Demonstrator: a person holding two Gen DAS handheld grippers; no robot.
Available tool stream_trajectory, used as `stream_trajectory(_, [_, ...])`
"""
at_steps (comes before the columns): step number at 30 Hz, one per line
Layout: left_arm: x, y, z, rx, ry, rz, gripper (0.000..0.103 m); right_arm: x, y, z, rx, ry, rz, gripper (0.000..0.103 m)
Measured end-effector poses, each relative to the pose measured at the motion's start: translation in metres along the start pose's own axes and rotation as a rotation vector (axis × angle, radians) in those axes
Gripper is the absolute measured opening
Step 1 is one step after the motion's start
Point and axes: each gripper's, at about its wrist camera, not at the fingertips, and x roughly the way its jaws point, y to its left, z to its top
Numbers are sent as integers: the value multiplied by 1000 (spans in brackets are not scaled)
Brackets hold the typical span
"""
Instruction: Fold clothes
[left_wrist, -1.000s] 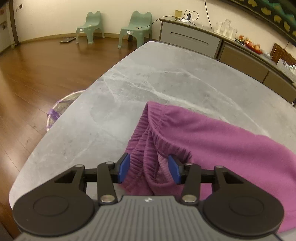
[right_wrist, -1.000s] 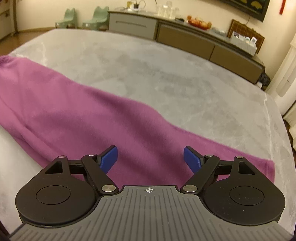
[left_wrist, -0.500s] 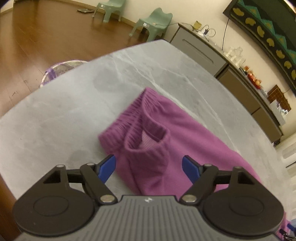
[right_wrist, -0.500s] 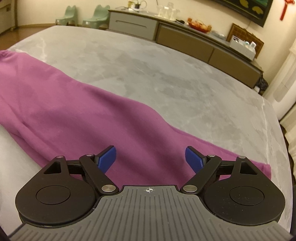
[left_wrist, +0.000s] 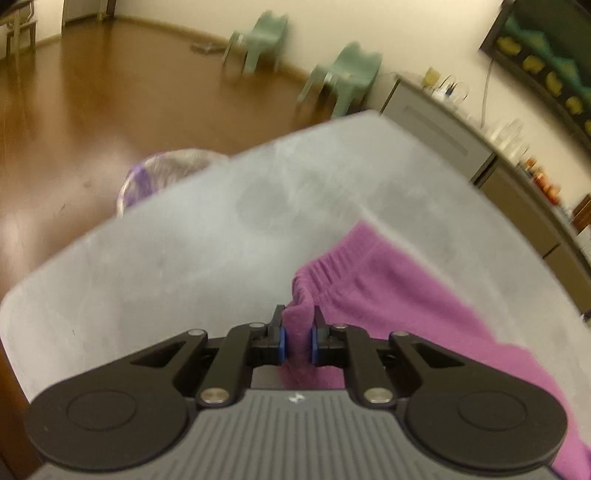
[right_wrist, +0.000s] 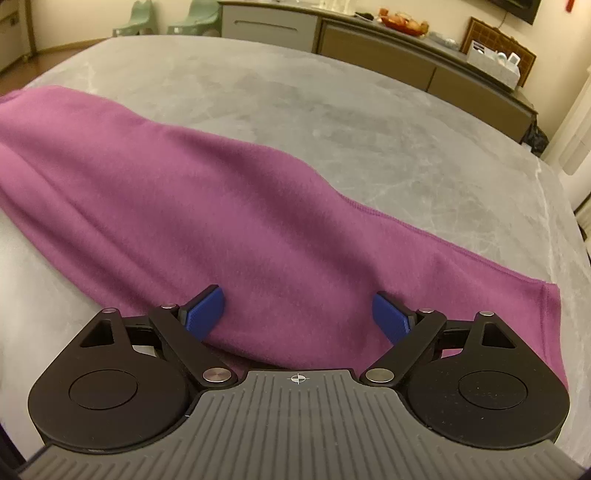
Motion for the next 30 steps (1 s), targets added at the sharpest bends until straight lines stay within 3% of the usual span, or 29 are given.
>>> stream_trajectory(2, [-3, 2, 0, -5, -4, 6, 18, -2, 3, 0, -15, 3, -7, 87])
stream_trajectory(4, [-11, 3, 0, -23, -27, 43, 38, -8, 6, 0, -9, -21, 14, 77])
stream_trajectory(6, [-25, 1, 0, -22, -87, 104, 46, -20, 9, 2, 20, -92, 77, 74])
stream_trajectory(8, [-44, -11, -3, 13, -201, 215, 44, -27, 11, 2, 64, -152, 122, 74])
stream_trajectory(10, [-66, -33, -8, 81, -334, 317, 45, -25, 13, 3, 84, -153, 142, 74])
stream_trajectory(11, [-76, -46, -11, 119, -390, 336, 46, -22, 13, 3, 72, -140, 139, 74])
stream_trajectory(14, [-98, -88, -26, 231, -504, 289, 49, -28, -5, 5, 100, -159, 84, 74])
stream_trajectory(16, [-101, -119, -40, 312, -458, 136, 49, -32, -34, 4, 178, -177, 3, 73])
stream_trajectory(18, [-91, -156, -60, 417, -328, -64, 49, -32, -65, 3, 254, -182, -76, 70])
stream_trajectory(19, [-86, -175, -73, 478, -251, -163, 48, -26, -77, 2, 279, -170, -96, 61])
stream_trajectory(20, [-81, -192, -88, 540, -183, -241, 48, -18, -87, 1, 294, -153, -95, 53])
stream_trajectory(22, [-68, -229, -123, 687, -72, -342, 48, 10, -99, -2, 288, -97, -34, 49])
stream_trajectory(23, [-61, -244, -139, 756, -31, -364, 48, 23, -102, -5, 277, -88, -25, 53])
stream_trajectory(26, [-35, -274, -177, 912, 53, -272, 46, 32, -121, -2, 303, -108, -141, 57])
stream_trajectory(28, [-32, -282, -186, 968, 15, -230, 50, 35, -131, -2, 323, -110, -181, 61])
stream_trajectory(30, [-36, -289, -188, 989, -2, -207, 48, 26, -133, -1, 331, -110, -218, 57])
